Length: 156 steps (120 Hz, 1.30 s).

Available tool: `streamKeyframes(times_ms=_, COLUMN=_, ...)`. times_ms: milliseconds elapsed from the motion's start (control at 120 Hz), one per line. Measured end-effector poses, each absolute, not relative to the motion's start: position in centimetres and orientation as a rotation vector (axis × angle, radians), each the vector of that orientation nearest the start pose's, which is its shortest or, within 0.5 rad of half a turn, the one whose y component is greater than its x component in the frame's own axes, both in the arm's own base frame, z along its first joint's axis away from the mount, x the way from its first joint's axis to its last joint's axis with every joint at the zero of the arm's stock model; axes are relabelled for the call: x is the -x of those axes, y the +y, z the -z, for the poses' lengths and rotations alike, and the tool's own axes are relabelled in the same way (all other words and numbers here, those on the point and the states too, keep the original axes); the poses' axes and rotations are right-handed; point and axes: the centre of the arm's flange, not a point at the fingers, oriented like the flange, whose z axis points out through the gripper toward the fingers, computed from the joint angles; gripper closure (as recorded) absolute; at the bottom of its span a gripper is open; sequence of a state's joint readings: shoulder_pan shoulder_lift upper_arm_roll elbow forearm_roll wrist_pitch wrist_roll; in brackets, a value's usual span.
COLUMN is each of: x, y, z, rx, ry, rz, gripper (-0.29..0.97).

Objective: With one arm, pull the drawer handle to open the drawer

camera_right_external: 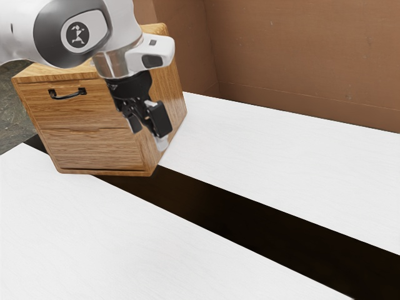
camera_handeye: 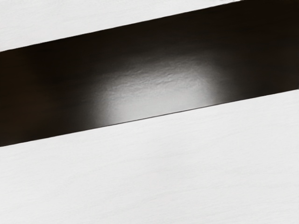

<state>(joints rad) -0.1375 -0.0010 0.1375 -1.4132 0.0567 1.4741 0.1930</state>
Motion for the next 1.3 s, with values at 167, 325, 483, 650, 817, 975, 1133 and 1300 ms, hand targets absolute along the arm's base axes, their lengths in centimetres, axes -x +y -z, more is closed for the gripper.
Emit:
streamKeyframes(times_ms=167, x=-54.6, y=0.6, z=-69.0, rx=3.074, ry=0.315, rz=0.114, gripper=0.0)
streamKeyframes(times_ms=325, x=-48.1, y=1.4, z=-81.8, rx=3.073, ry=0.32, rz=0.474, gripper=0.0)
streamKeyframes(times_ms=483, x=-50.2, y=2.7, z=-78.3, rx=3.104, ry=0.286, rz=0.335, gripper=0.0)
streamKeyframes(times_ms=650, x=-43.6, y=1.8, z=-79.5, rx=3.11, ry=0.349, rz=0.324, gripper=0.0)
streamKeyframes(times_ms=817, x=-28.8, y=1.8, z=-78.6, rx=3.022, ry=0.26, rz=0.419, gripper=0.0)
streamKeyframes(times_ms=975, x=-26.3, y=1.2, z=-77.8, rx=2.902, ry=0.417, rz=0.492, gripper=0.0)
streamKeyframes(times_ms=1133, x=-25.9, y=1.4, z=-76.9, rx=2.84, ry=0.687, rz=0.4, gripper=0.0)
streamKeyframes(times_ms=1300, x=-27.2, y=9.0, z=-75.0, rx=2.829, ry=0.852, rz=0.385, gripper=0.0)
